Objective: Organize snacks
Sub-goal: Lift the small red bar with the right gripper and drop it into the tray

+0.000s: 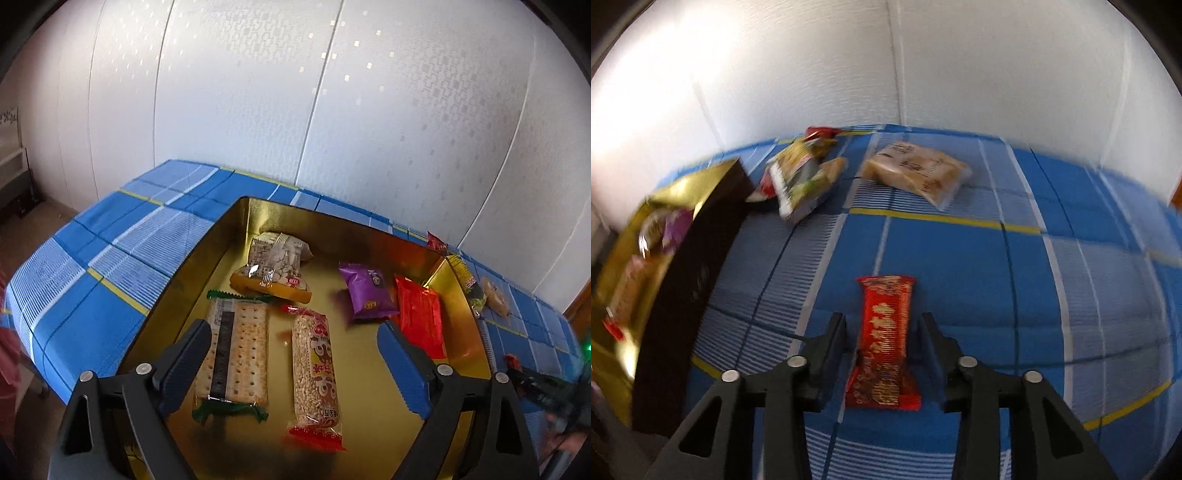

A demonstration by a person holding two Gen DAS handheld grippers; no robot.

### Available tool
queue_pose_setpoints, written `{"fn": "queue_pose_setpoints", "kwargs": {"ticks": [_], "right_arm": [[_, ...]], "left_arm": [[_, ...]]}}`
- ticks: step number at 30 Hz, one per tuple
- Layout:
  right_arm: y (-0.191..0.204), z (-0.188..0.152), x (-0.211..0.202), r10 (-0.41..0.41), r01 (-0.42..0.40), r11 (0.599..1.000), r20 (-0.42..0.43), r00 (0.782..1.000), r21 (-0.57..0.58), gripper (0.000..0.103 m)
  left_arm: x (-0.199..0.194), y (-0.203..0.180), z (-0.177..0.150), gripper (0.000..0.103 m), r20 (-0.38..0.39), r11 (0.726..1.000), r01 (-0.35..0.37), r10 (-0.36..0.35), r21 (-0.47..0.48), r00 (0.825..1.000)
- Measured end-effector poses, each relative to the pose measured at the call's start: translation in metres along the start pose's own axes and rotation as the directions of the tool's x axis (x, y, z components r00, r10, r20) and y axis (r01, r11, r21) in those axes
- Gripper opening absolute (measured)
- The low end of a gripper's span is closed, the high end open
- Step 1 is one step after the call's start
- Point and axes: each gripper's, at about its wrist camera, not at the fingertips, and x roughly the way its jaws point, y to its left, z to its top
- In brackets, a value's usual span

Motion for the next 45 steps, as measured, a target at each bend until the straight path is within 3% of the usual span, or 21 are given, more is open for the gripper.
{"fn": "queue_pose_setpoints", "kwargs": {"ticks": [3, 6, 10, 14, 20, 25, 32, 35, 45], "right_arm": [[0.013, 0.000, -0.001, -0.048, 0.049, 0.996, 0.010, 0.999, -0.075, 0.023], [0.016, 0.004, -0.011, -0.034, 0.034, 0.999, 0.011, 0.999, -0.040, 0.023], [0.031, 0.023, -0.035, 0.043, -0.042, 0.999, 0.061, 0.997, -0.006, 0.023], [0.075, 0.041, -0.048, 0.135, -0.131, 0.990, 0.084, 0.987, -0.053, 0.023], [0.154, 0.042, -0.034, 0.220, -0.215, 0.961, 0.015, 0.975, -0.172, 0.023], [0.191, 0.034, -0.013, 0.215, -0.222, 0.957, -0.061, 0.975, -0.188, 0.023], [0.200, 0.037, 0.017, 0.224, -0.238, 0.964, -0.119, 0.967, -0.115, 0.031], [0.199, 0.036, 0.014, 0.223, -0.232, 0.966, -0.087, 0.971, -0.113, 0.036], [0.178, 0.035, -0.016, 0.246, -0.244, 0.963, 0.004, 0.969, -0.113, 0.036]], "left_arm": [[0.002, -0.001, 0.000, 0.092, -0.015, 1.000, -0.002, 0.002, 0.005, 1.000], [0.003, -0.003, 0.000, 0.092, -0.025, 1.000, 0.000, 0.000, 0.007, 1.000], [0.004, -0.002, 0.000, 0.092, -0.037, 1.000, 0.002, -0.002, 0.007, 0.999], [0.006, 0.001, -0.001, 0.092, -0.056, 1.000, -0.003, 0.003, -0.005, 0.998], [0.003, 0.004, -0.001, 0.092, -0.050, 1.000, -0.015, 0.015, 0.000, 0.999], [0.002, 0.007, 0.000, 0.092, -0.047, 1.000, -0.009, 0.008, -0.010, 0.999], [0.003, 0.006, 0.000, 0.092, -0.051, 1.000, -0.004, 0.004, -0.014, 0.999], [0.002, 0.006, 0.000, 0.092, -0.044, 1.000, -0.007, 0.007, -0.014, 0.999], [0.003, 0.005, 0.001, 0.092, -0.044, 1.000, -0.009, 0.009, -0.001, 0.999]]}}
